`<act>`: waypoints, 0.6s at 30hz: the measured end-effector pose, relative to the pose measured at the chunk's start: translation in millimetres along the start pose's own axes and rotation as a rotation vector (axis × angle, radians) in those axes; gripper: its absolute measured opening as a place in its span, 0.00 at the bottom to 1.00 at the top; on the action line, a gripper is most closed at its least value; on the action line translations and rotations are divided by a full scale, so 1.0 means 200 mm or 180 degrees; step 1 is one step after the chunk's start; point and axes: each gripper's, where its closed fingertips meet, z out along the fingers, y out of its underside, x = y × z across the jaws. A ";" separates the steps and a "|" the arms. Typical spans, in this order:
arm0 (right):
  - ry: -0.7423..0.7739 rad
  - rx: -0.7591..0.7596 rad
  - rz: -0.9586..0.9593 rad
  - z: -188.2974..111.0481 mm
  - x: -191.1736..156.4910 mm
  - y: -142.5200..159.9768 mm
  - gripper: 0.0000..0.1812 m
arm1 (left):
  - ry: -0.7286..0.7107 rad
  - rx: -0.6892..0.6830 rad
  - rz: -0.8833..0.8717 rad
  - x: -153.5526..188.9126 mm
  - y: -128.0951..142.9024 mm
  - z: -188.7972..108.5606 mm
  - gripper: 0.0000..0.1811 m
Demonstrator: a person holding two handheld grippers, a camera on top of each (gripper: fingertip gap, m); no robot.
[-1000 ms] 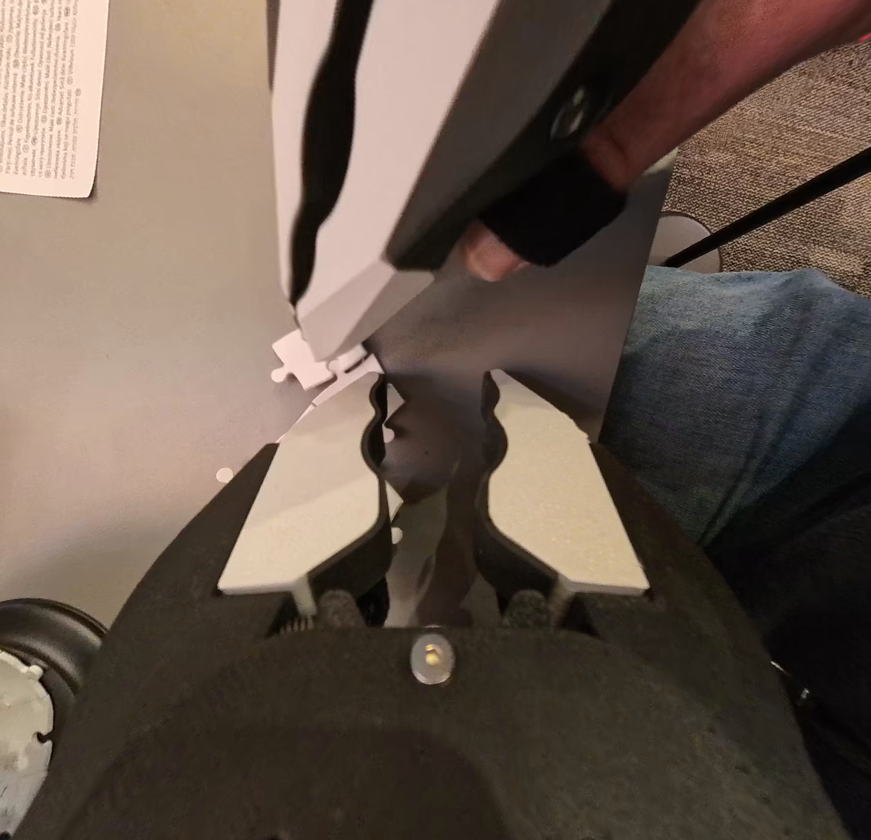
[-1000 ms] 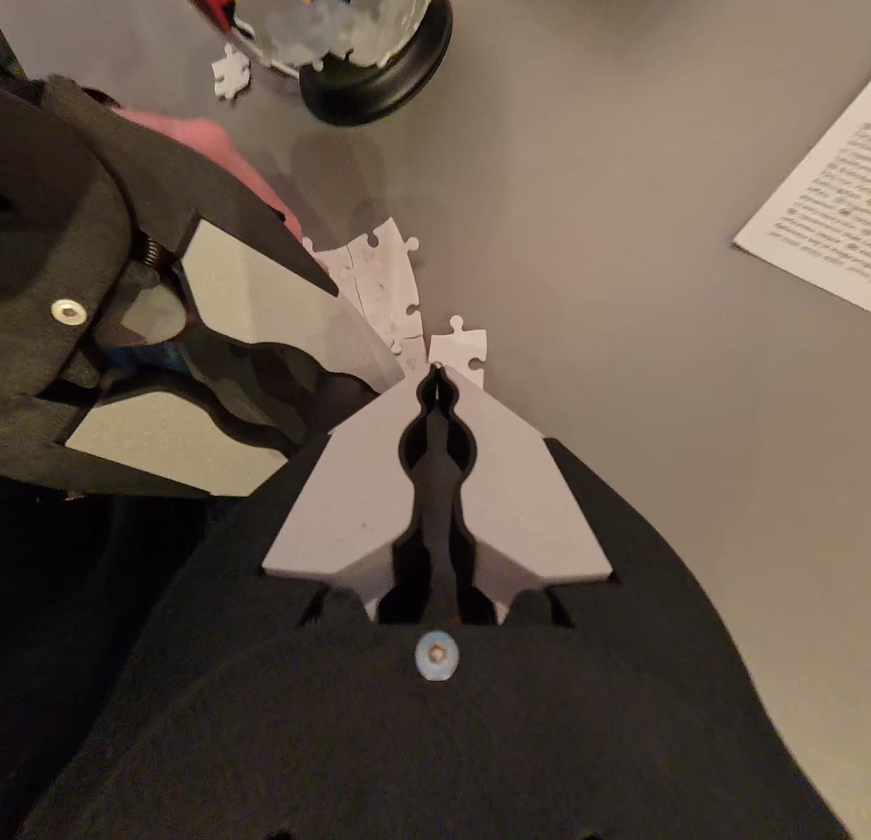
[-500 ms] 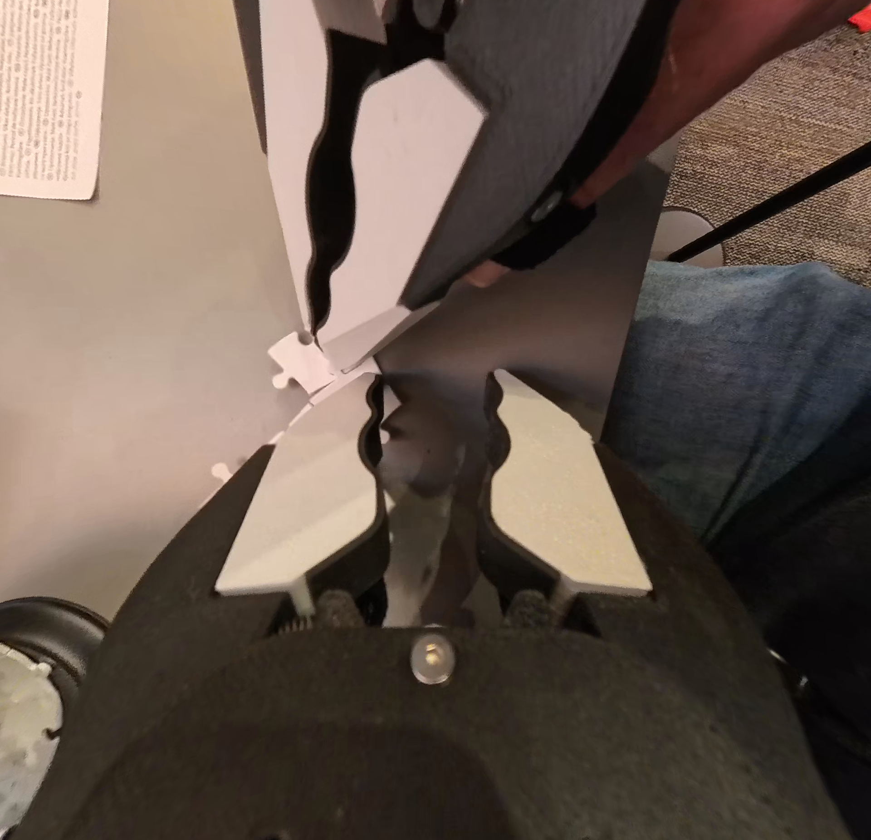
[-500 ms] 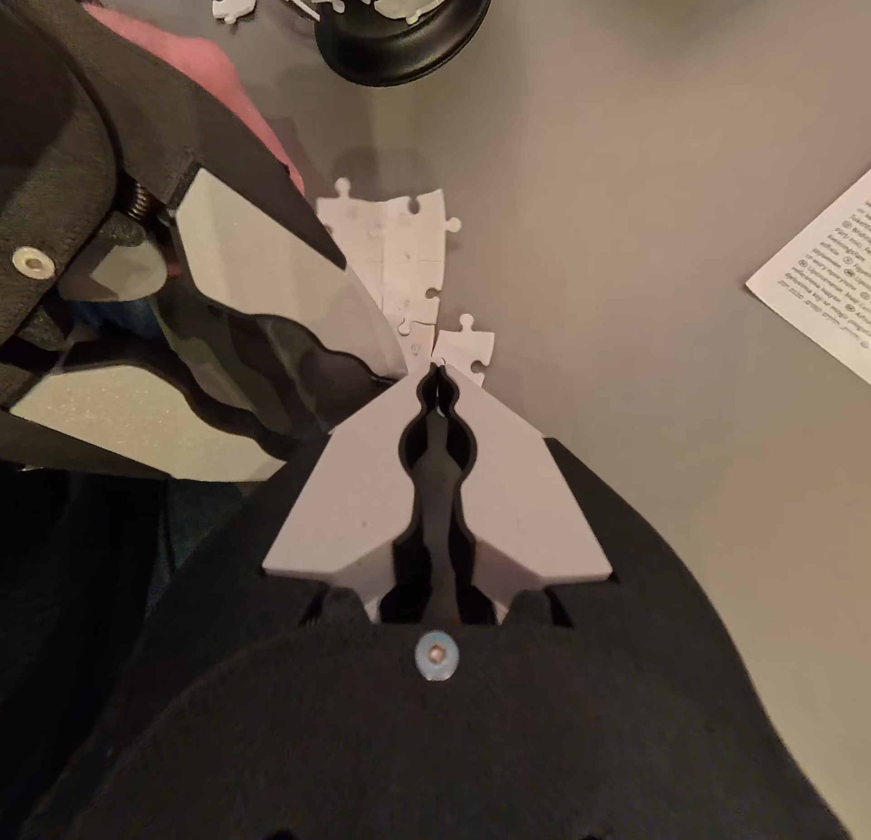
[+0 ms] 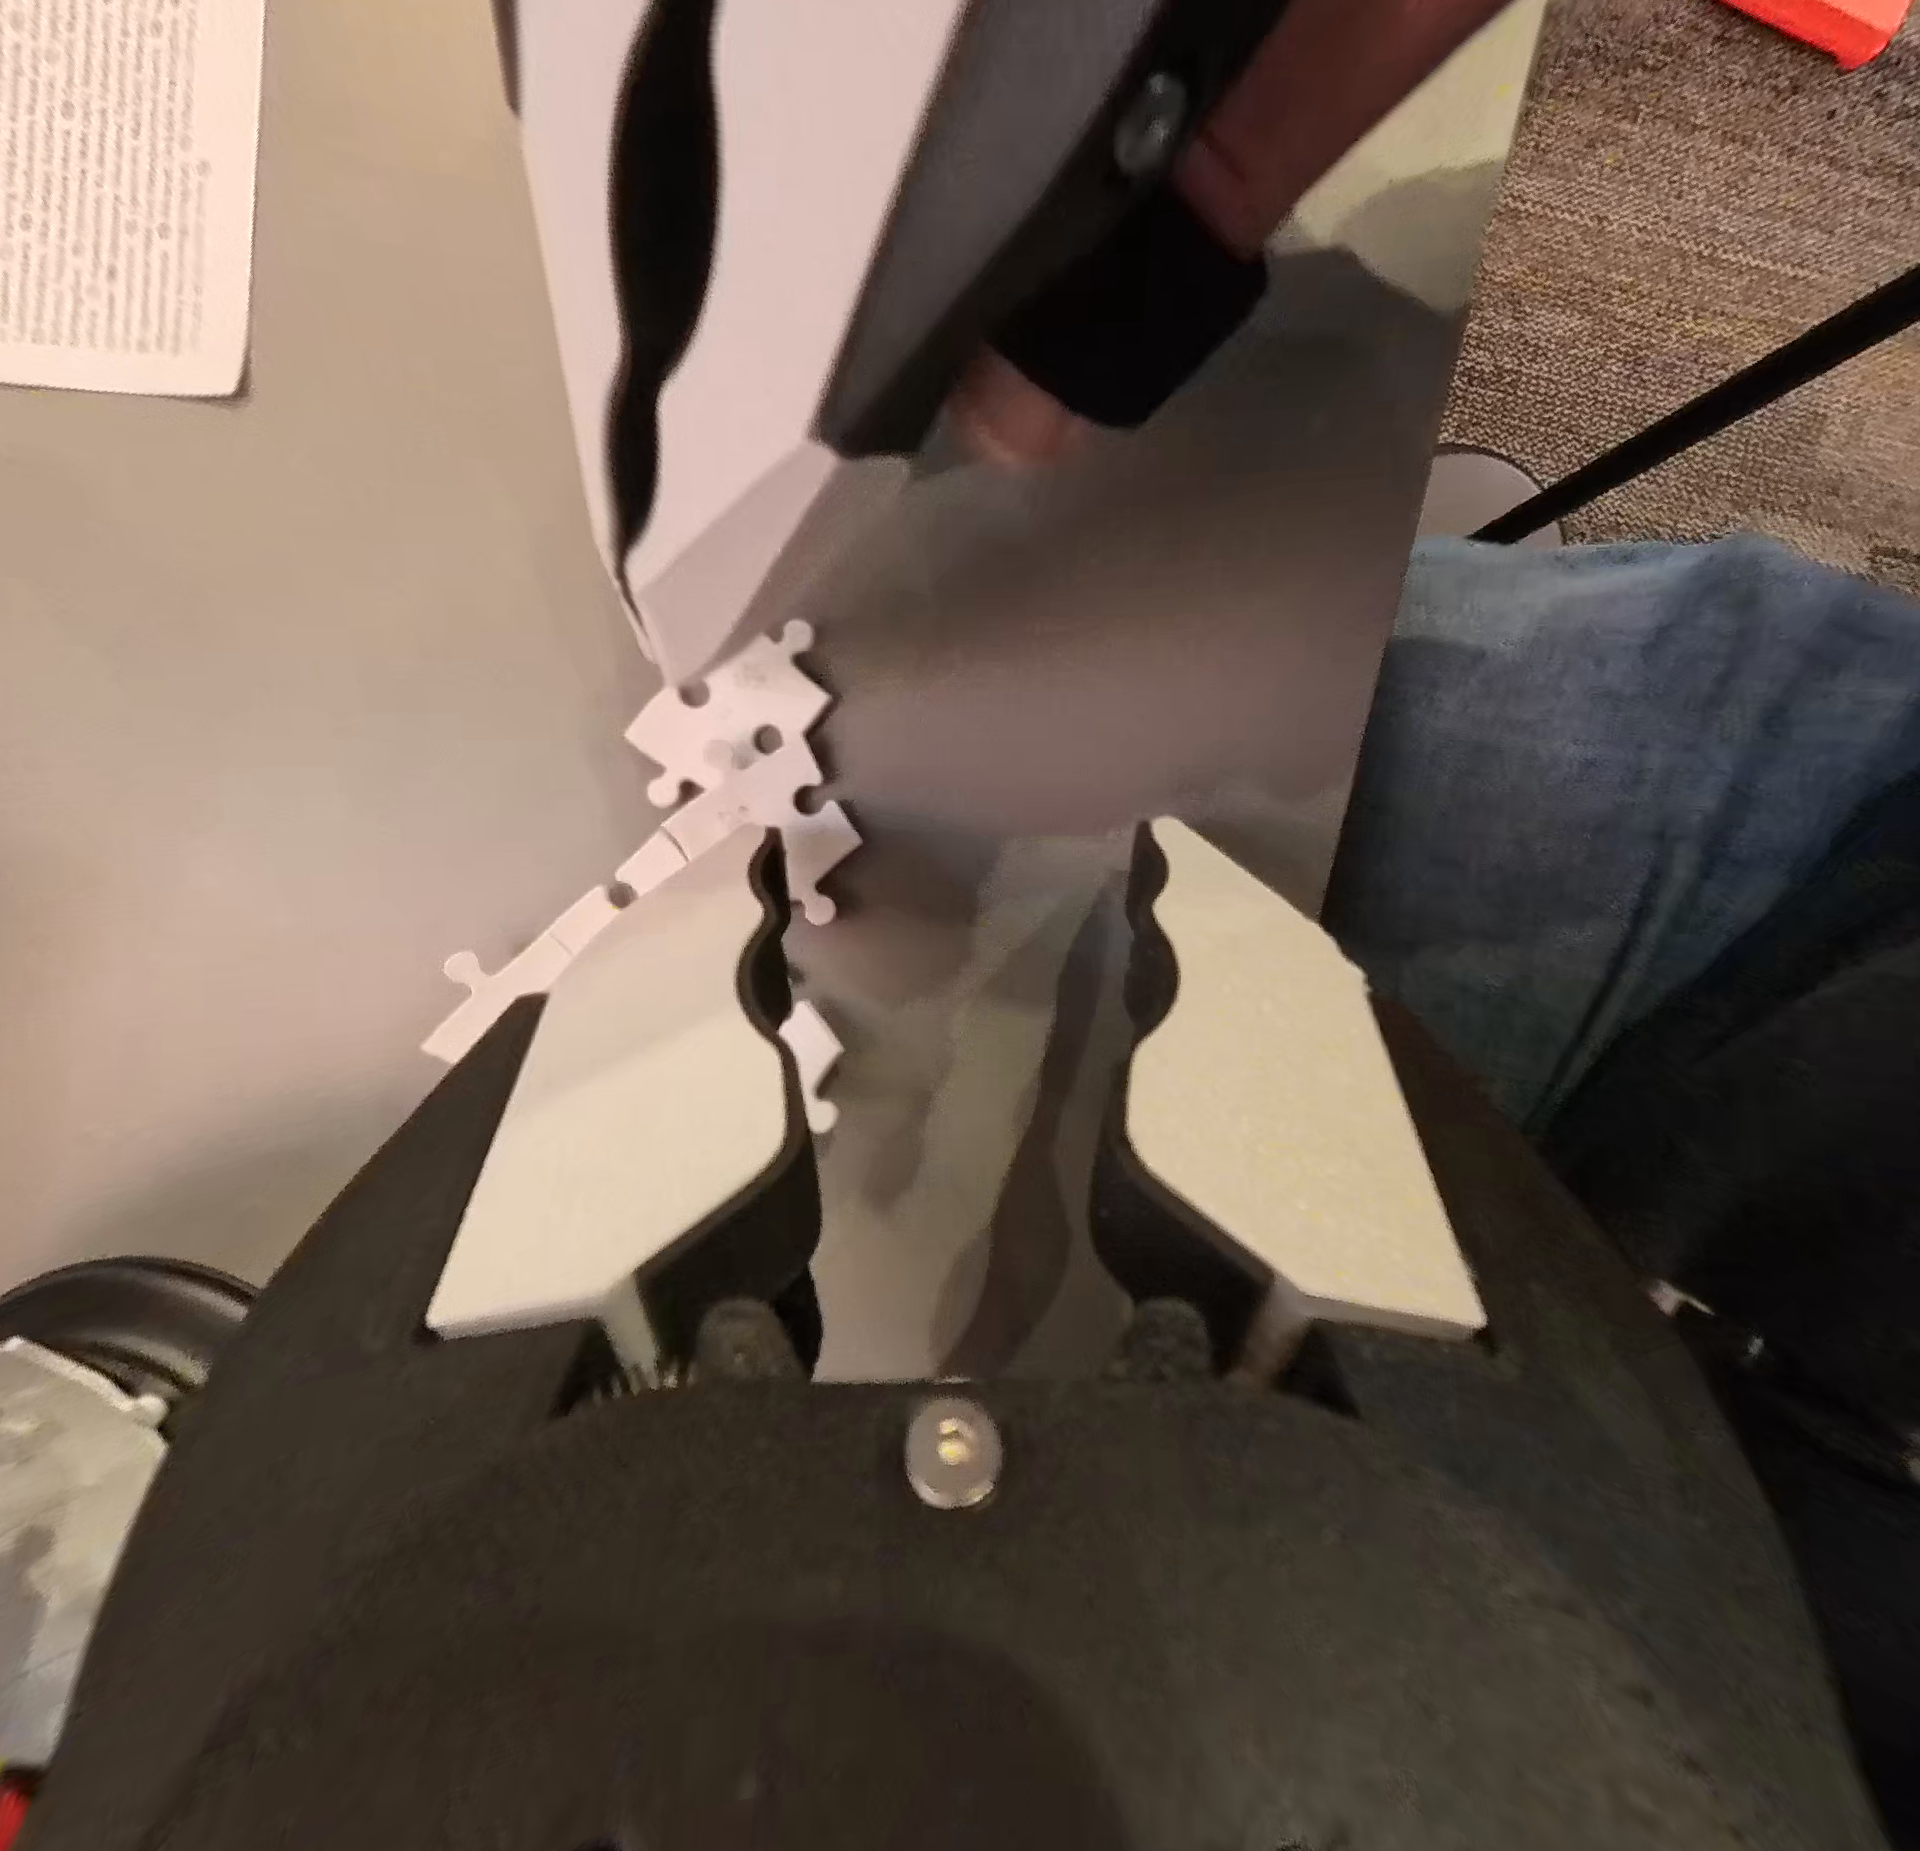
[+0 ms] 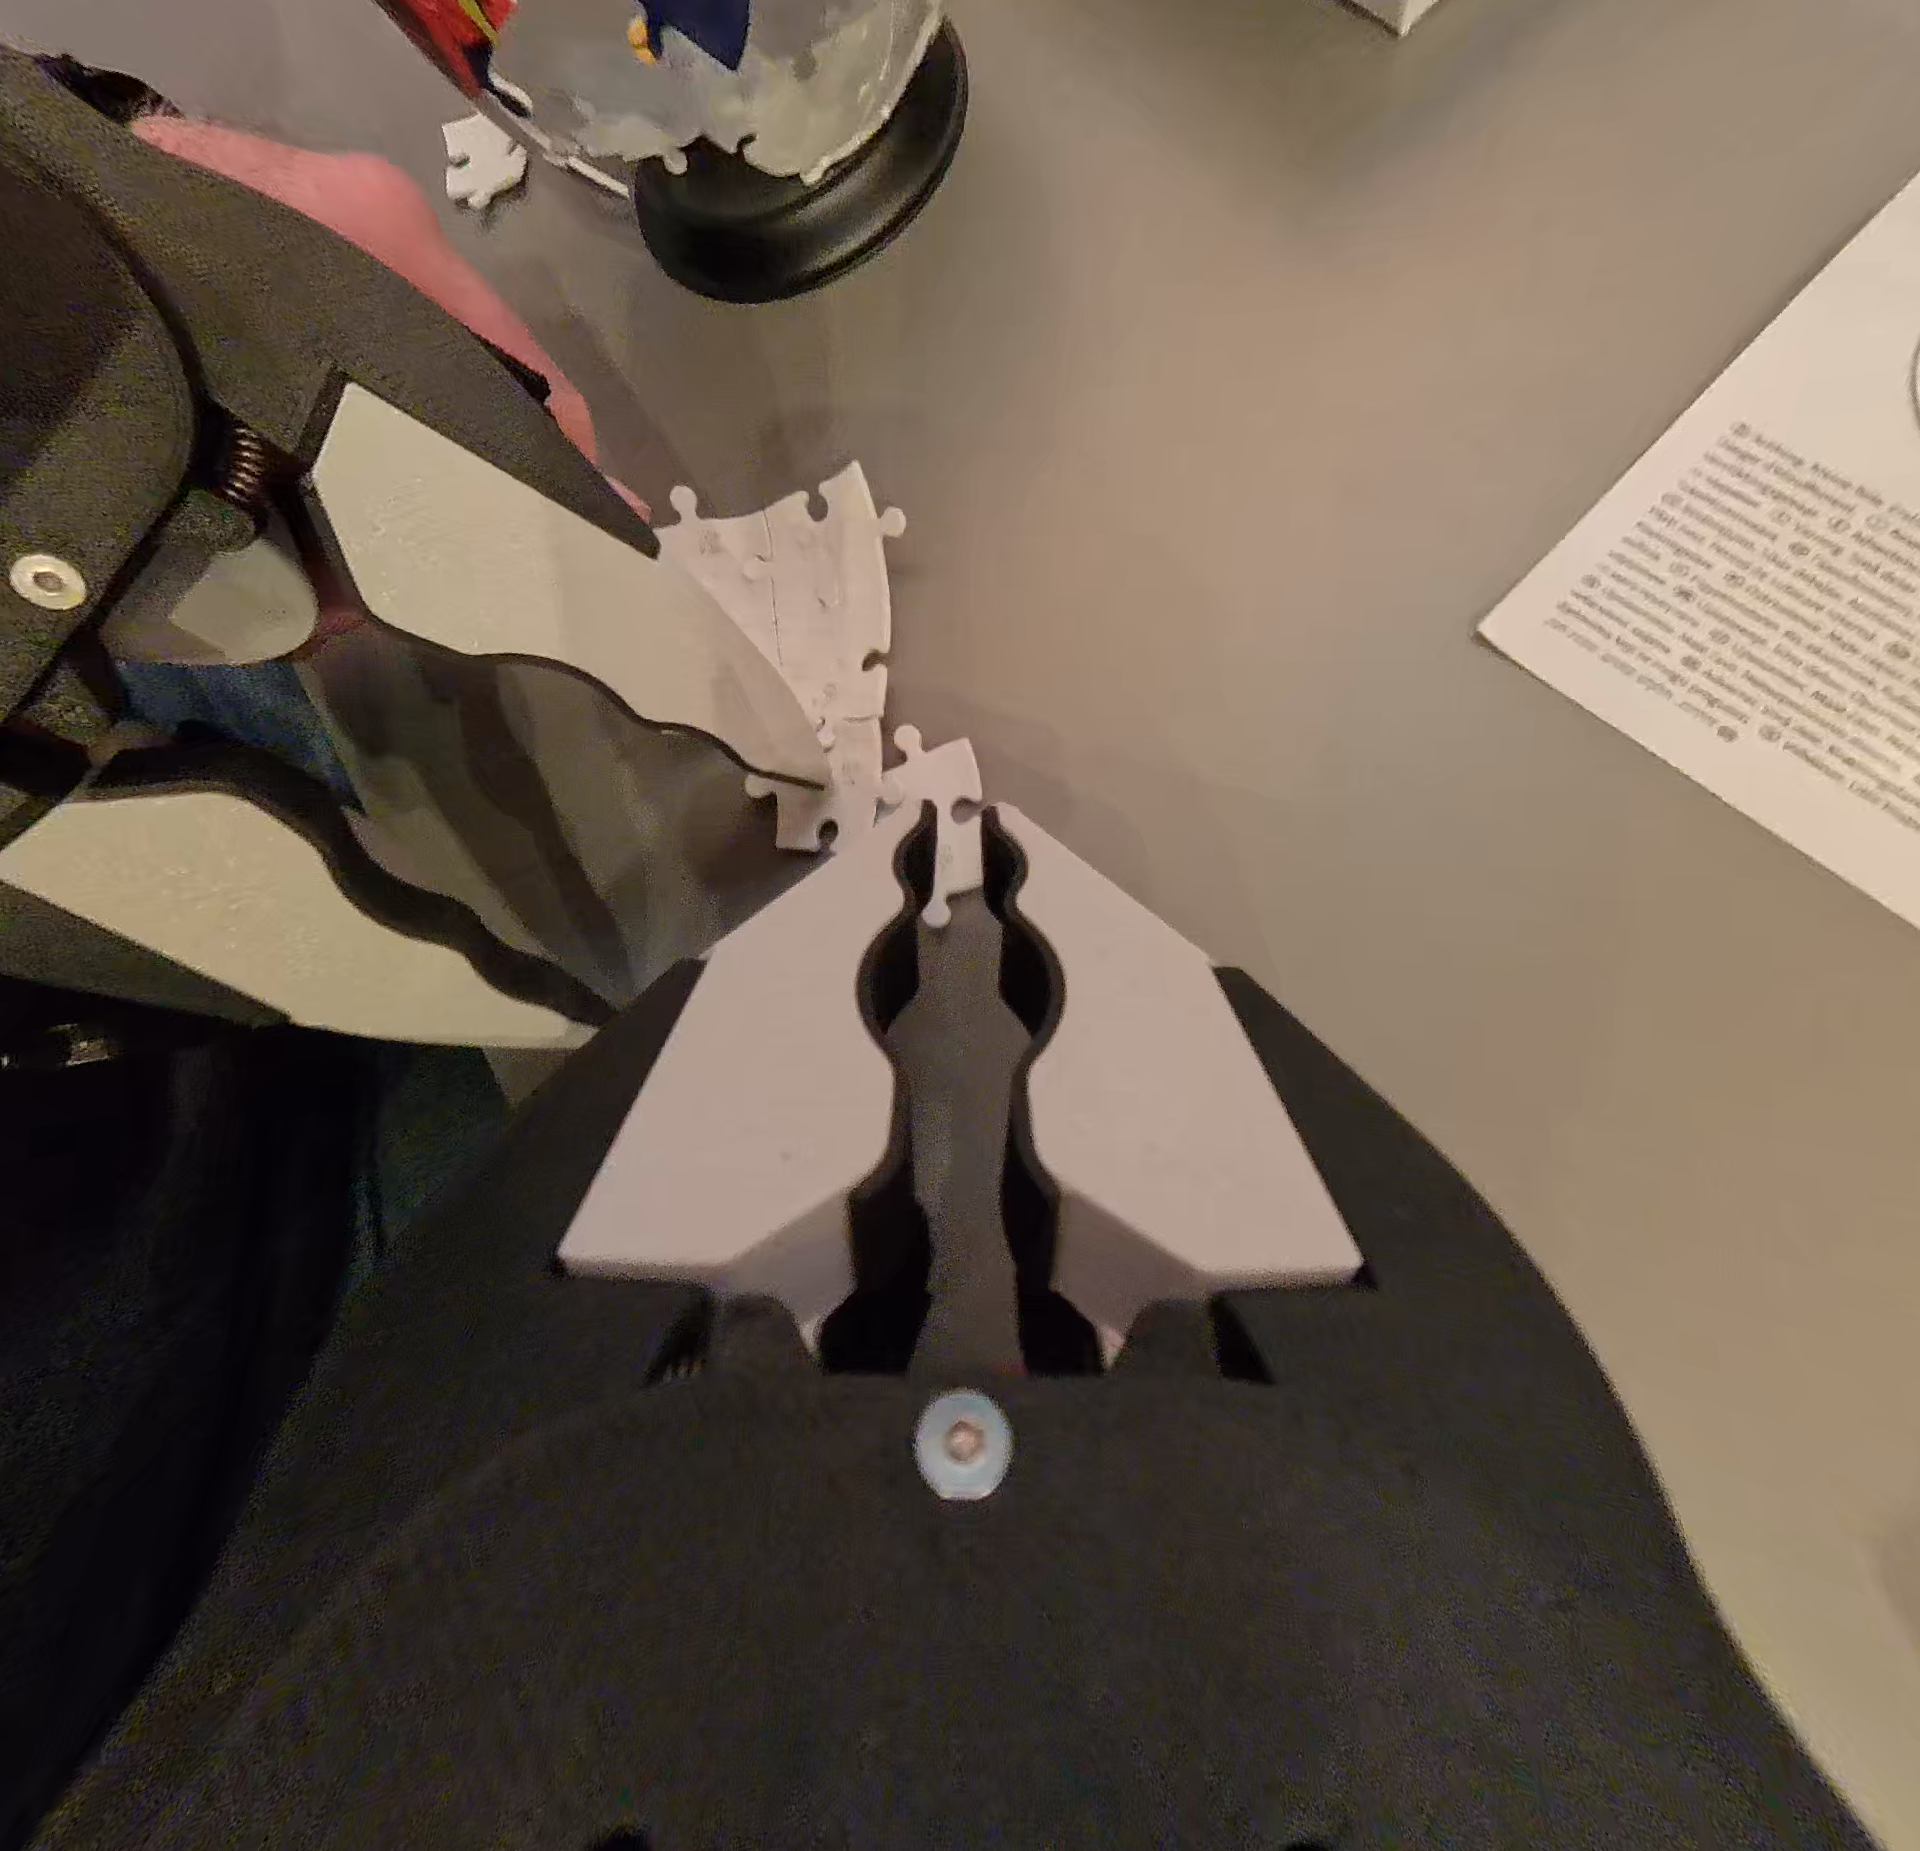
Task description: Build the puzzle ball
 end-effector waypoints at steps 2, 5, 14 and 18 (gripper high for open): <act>0.0046 -0.0002 -0.0027 -0.01 0.02 0.01 0.04 | -0.0002 -0.0078 0.0037 -0.01 0.01 0.02 0.36; 0.0056 -0.0058 -0.0063 -0.01 0.01 0.05 0.06 | -0.0007 -0.0153 0.0098 -0.01 0.03 0.02 0.36; 0.0102 -0.0113 -0.0289 -0.05 -0.01 0.06 0.02 | 0.0057 -0.0280 0.0235 -0.03 0.08 -0.01 0.36; 0.0152 -0.0274 -0.0341 -0.03 0.00 0.13 0.01 | 0.0049 -0.0321 0.0321 -0.03 0.09 -0.01 0.36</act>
